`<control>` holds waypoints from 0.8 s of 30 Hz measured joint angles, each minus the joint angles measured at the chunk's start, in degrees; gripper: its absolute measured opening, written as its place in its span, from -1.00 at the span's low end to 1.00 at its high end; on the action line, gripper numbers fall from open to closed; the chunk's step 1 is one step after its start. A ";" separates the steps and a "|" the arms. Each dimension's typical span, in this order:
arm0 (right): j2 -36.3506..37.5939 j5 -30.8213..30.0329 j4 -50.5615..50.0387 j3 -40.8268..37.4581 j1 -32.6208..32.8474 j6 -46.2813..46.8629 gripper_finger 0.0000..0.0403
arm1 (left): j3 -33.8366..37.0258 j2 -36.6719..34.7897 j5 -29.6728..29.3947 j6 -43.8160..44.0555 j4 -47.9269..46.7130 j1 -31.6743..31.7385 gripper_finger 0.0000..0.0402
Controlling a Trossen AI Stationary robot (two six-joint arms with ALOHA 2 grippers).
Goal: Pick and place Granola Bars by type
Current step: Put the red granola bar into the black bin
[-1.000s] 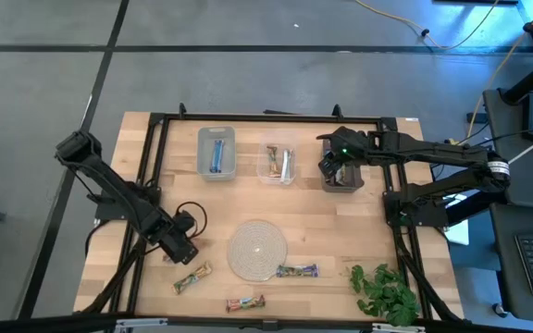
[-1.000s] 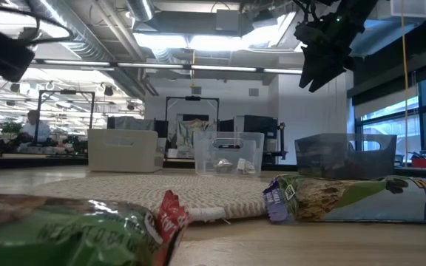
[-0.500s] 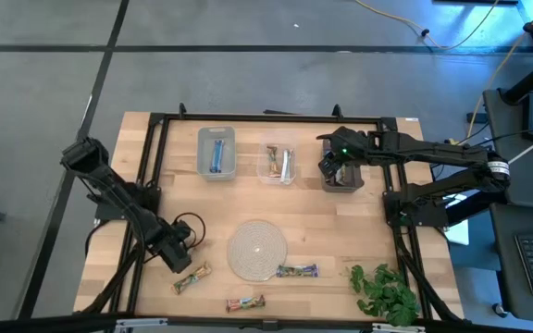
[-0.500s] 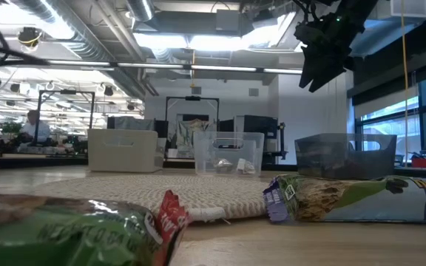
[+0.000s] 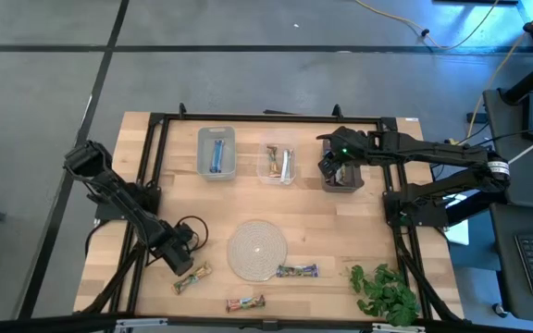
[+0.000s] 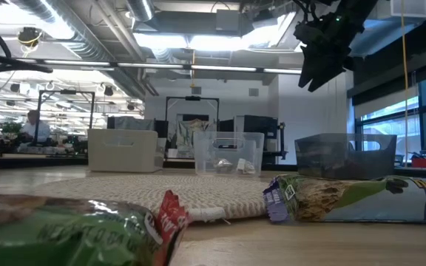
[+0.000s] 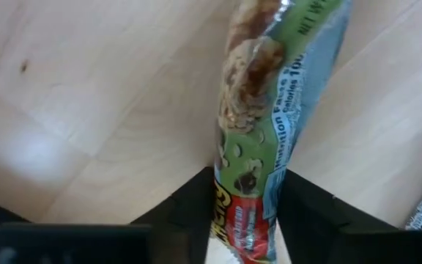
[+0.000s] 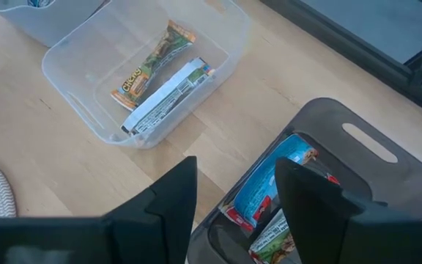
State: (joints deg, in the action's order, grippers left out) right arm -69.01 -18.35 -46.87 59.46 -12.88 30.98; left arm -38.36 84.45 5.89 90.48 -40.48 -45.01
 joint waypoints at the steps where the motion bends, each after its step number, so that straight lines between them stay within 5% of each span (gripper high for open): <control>1: 0.00 0.00 0.02 0.00 0.00 -0.07 -0.07 | 0.02 -0.23 -0.18 -0.19 0.10 0.00 -0.44; 7: 0.26 4.57 6.17 0.00 1.02 -6.93 -0.07 | 0.27 -2.38 -1.43 -2.04 0.26 -0.02 -0.63; 12: 0.59 14.82 18.07 0.00 3.84 -14.06 -0.07 | 0.27 -5.97 -4.44 -4.08 1.74 0.68 -0.67; 17: -0.06 19.89 29.51 0.02 7.14 -18.87 -0.07 | 0.24 -11.04 -16.53 -11.98 7.02 4.48 -0.65; 24: -2.18 19.98 40.80 0.02 10.62 -25.27 -0.07 | 0.16 -16.33 -34.56 -34.19 15.71 14.88 -0.66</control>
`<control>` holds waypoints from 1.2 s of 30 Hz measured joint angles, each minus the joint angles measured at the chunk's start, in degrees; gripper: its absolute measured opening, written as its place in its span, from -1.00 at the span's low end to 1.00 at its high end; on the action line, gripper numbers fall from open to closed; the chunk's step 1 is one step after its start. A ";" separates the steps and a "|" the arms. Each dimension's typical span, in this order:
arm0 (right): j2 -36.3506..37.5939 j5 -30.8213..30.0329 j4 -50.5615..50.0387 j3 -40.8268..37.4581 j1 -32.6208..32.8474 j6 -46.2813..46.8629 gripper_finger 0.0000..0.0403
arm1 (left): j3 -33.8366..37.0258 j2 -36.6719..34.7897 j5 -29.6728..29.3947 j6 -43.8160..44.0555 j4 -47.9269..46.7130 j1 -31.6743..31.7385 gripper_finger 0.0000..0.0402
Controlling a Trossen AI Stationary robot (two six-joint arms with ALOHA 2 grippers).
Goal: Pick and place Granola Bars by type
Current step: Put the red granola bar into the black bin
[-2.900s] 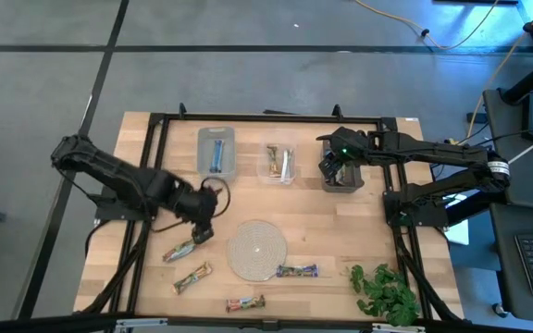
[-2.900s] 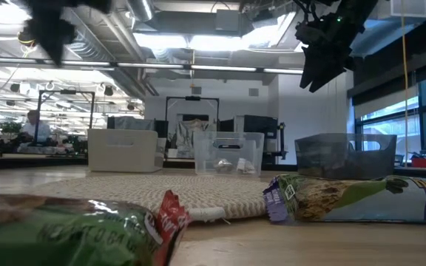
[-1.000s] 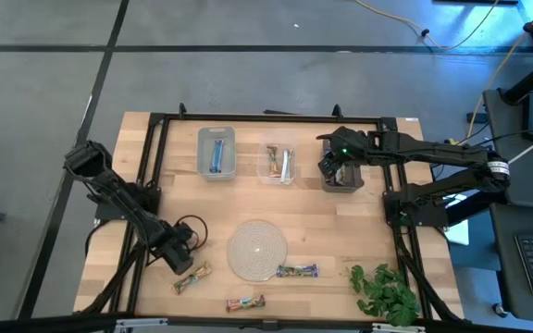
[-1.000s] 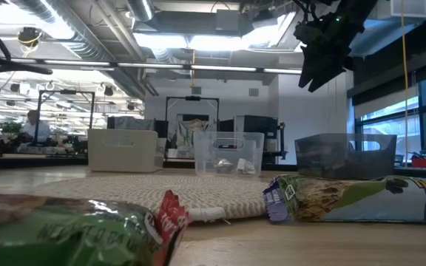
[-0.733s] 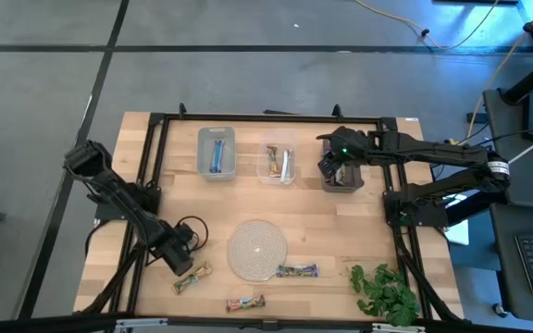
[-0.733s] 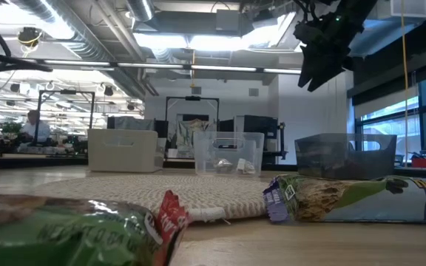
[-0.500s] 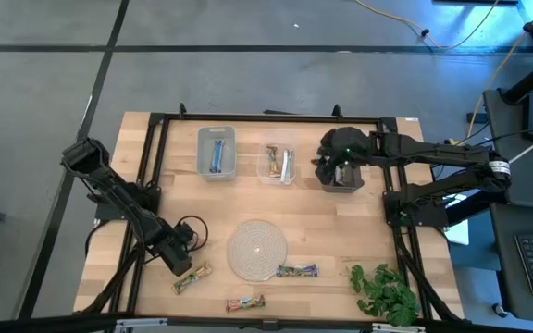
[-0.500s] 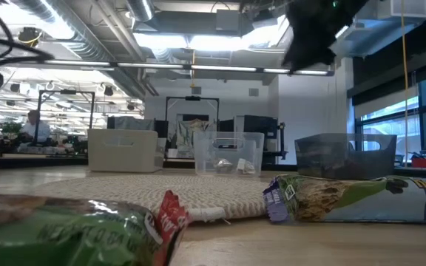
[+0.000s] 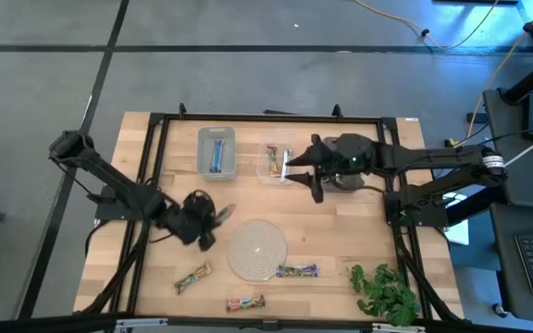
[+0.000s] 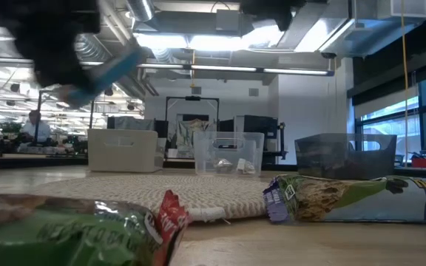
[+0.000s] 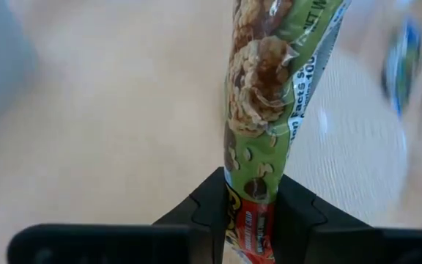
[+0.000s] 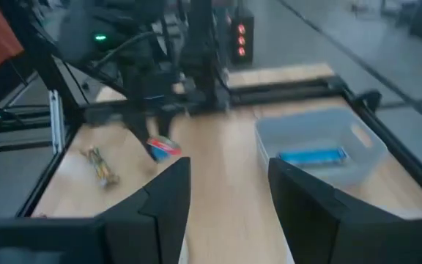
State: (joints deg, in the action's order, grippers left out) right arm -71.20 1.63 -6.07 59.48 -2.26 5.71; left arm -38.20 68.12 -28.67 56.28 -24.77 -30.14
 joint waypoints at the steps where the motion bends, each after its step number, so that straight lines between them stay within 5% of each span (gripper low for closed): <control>1: -0.56 -0.02 1.35 0.00 0.33 -0.30 -0.07 | 0.00 -0.49 -1.46 -3.37 1.80 1.78 -0.67; 6: -3.46 0.19 5.80 0.00 1.24 -0.24 -0.07 | 0.00 -1.91 -2.42 -17.31 16.78 9.95 -0.66; 14: -5.59 2.97 7.12 0.00 2.20 1.31 0.01 | -0.02 -2.03 13.03 -35.02 38.37 17.04 -0.67; 24: -9.01 2.56 21.57 0.00 4.76 1.49 0.60 | -0.04 -2.01 16.55 -39.90 44.61 22.16 -0.67; 30: -13.35 -4.47 28.06 0.00 5.24 3.23 0.66 | -0.07 -2.01 16.74 -41.60 47.68 23.29 -0.67; 36: -15.58 -4.92 33.37 0.00 5.21 3.68 0.64 | -0.07 -2.01 16.51 -41.82 47.56 23.24 -0.66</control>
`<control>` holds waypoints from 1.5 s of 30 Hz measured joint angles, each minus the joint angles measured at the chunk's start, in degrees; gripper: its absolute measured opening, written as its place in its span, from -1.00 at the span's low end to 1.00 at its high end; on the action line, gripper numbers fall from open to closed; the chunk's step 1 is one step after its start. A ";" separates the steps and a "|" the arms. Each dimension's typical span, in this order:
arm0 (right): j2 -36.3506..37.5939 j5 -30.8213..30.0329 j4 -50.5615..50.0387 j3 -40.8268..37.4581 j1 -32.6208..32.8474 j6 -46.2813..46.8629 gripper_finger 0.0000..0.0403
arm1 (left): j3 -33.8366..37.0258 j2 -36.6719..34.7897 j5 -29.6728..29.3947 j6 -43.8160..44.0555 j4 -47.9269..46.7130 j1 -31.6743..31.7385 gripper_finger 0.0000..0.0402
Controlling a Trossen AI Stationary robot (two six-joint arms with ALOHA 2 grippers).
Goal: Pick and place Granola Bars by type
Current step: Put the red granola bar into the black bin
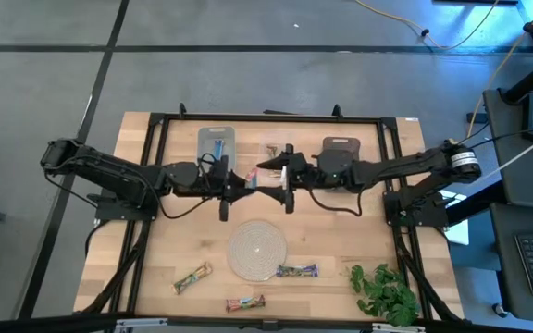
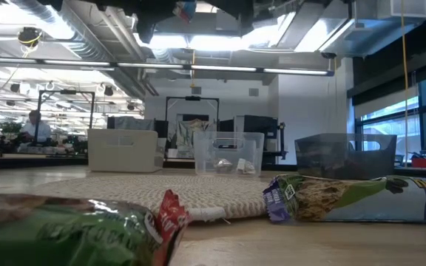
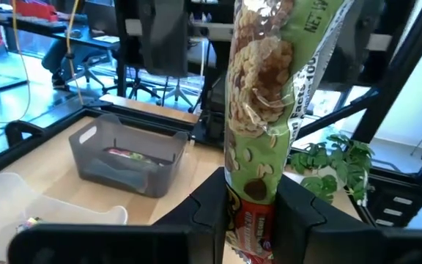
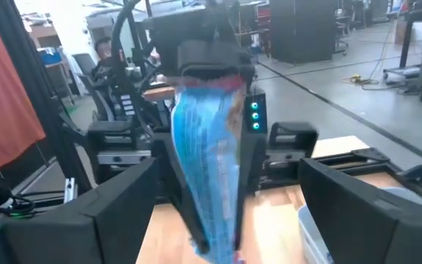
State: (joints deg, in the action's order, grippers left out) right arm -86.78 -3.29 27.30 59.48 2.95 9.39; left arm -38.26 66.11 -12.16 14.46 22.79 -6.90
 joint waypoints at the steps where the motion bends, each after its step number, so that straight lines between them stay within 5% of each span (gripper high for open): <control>1: -0.41 0.00 0.37 0.00 0.01 0.59 0.64 | 0.00 0.00 -0.27 -0.16 0.00 0.00 -0.66; 13: -4.84 1.02 9.04 -0.02 -0.19 1.98 0.58 | 0.00 0.00 -1.68 -0.27 -0.26 0.00 -0.65; 38: -7.92 1.95 12.31 0.00 -0.93 5.07 -0.37 | 0.00 0.00 -1.90 -0.26 -0.61 0.00 -0.63; 45: -7.92 1.90 11.99 0.00 -0.93 3.72 -0.53 | 0.00 0.00 -3.22 -1.29 -0.98 -0.02 -0.39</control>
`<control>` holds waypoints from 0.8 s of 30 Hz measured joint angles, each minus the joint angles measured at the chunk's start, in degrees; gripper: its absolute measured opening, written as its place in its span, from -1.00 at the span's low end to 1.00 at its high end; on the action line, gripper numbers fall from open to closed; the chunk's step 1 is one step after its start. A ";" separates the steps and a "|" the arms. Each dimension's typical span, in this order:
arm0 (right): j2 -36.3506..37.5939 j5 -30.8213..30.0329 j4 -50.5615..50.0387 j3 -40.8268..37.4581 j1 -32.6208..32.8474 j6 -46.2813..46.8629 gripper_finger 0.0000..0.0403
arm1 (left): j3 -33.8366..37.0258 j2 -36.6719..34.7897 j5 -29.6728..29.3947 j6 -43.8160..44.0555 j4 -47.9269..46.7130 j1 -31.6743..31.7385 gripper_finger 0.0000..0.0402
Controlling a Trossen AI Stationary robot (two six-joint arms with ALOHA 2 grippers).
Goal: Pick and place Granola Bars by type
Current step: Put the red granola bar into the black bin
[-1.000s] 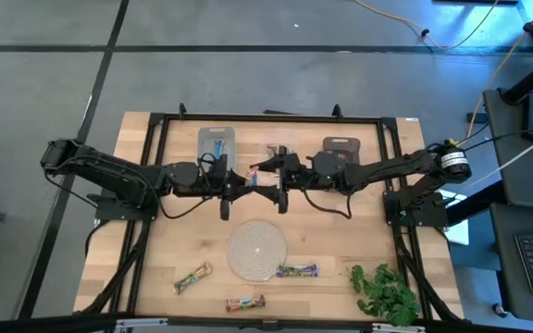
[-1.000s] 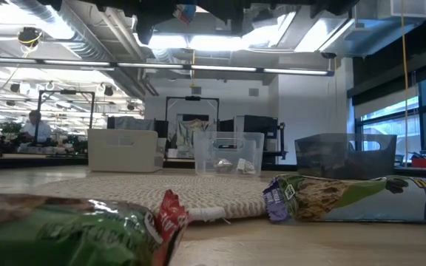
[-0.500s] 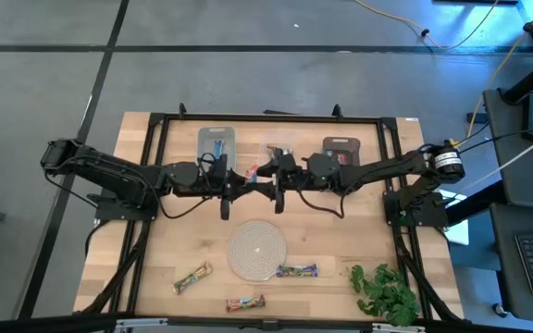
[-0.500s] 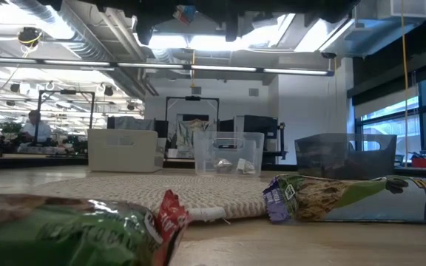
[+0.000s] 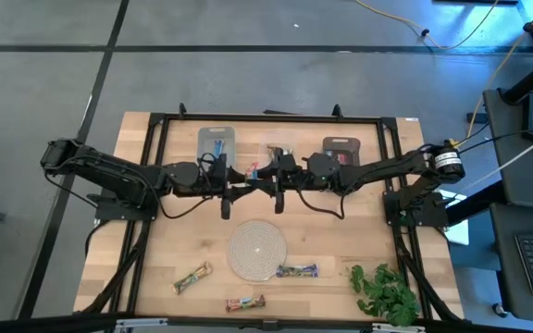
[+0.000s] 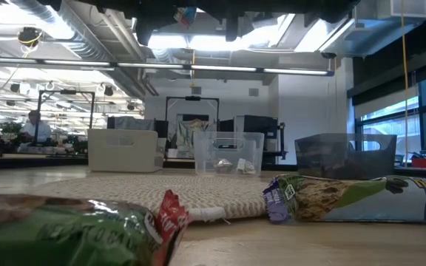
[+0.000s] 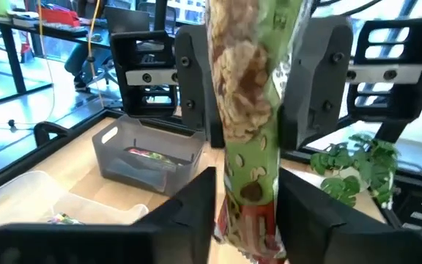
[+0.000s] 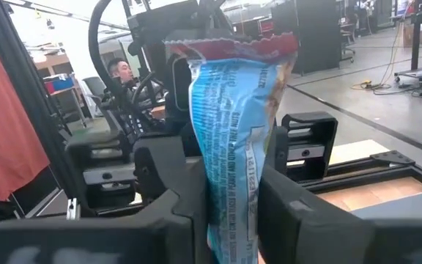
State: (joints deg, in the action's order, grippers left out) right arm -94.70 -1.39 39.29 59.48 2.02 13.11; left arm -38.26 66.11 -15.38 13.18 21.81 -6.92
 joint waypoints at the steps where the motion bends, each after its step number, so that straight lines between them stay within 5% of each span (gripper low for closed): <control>1: 0.00 0.00 0.00 0.00 0.00 -0.05 -0.54 | 0.00 0.00 -0.04 -0.44 -0.40 0.00 -0.33; 12: 4.92 -0.04 -10.78 0.00 -1.43 -0.58 -0.58 | 0.00 -0.04 -1.59 -1.01 -8.55 0.00 0.19; 17: 10.30 -0.91 -24.21 0.02 -2.84 0.77 -0.58 | 0.00 -0.02 -1.56 0.08 -12.49 0.00 0.21; 24: 17.67 -12.75 -55.22 0.07 -6.17 12.22 -0.58 | 0.00 -0.02 0.43 3.91 -18.98 -0.48 0.20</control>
State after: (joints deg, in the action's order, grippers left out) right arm -77.03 -14.14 -15.93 59.55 -4.15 25.33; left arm -38.26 66.08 -14.95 17.09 2.83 -7.40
